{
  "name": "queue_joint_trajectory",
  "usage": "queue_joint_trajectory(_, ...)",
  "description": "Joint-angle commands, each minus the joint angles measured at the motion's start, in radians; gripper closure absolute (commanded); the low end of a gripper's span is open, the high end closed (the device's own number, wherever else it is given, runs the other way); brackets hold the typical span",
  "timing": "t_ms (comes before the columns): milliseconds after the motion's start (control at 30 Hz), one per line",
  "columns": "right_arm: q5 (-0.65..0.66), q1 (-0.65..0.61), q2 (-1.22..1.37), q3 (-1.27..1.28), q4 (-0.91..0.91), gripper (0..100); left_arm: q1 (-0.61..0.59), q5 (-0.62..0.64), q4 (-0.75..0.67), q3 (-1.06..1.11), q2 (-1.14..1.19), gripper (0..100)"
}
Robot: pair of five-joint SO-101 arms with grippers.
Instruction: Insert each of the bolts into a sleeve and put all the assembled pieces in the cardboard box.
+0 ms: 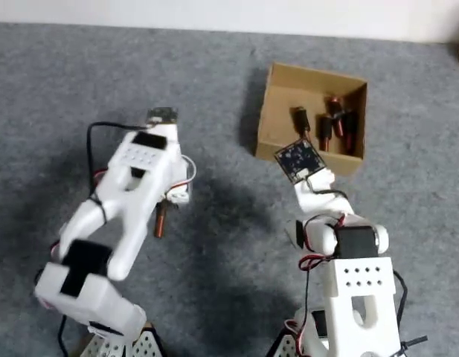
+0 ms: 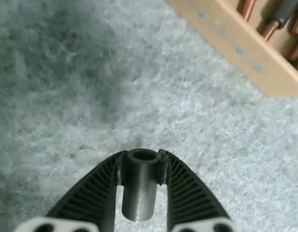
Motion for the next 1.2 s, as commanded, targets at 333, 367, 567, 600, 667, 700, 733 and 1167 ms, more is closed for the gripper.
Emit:
queue_joint_trajectory(333,0.008,0.012,-0.019,-0.004,-0.022,99.4,-0.047,0.006,0.046,-0.205,0.203,86)
queue_joint_trajectory(367,0.008,0.012,-0.019,-0.002,-0.022,99.4,-0.047,0.006,0.046,-0.205,0.203,86)
queue_joint_trajectory(567,0.008,0.012,-0.019,0.045,-0.036,99.4,-0.048,-0.002,0.043,-0.211,0.213,86)
queue_joint_trajectory(600,0.008,0.012,-0.019,0.061,-0.051,99.4,-0.048,-0.002,0.04,-0.206,0.214,86)
queue_joint_trajectory(667,0.008,0.013,-0.019,0.096,-0.081,99.4,-0.048,-0.002,0.038,-0.205,0.228,86)
queue_joint_trajectory(700,0.008,0.013,-0.019,0.11,-0.091,99.4,-0.05,-0.002,0.038,-0.206,0.248,86)
queue_joint_trajectory(733,0.008,0.013,-0.019,0.117,-0.097,99.4,-0.051,-0.002,0.038,-0.213,0.274,86)
queue_joint_trajectory(1167,-0.035,-0.081,-0.021,0.124,-0.104,99.4,-0.042,-0.063,0.216,-0.414,0.426,100)
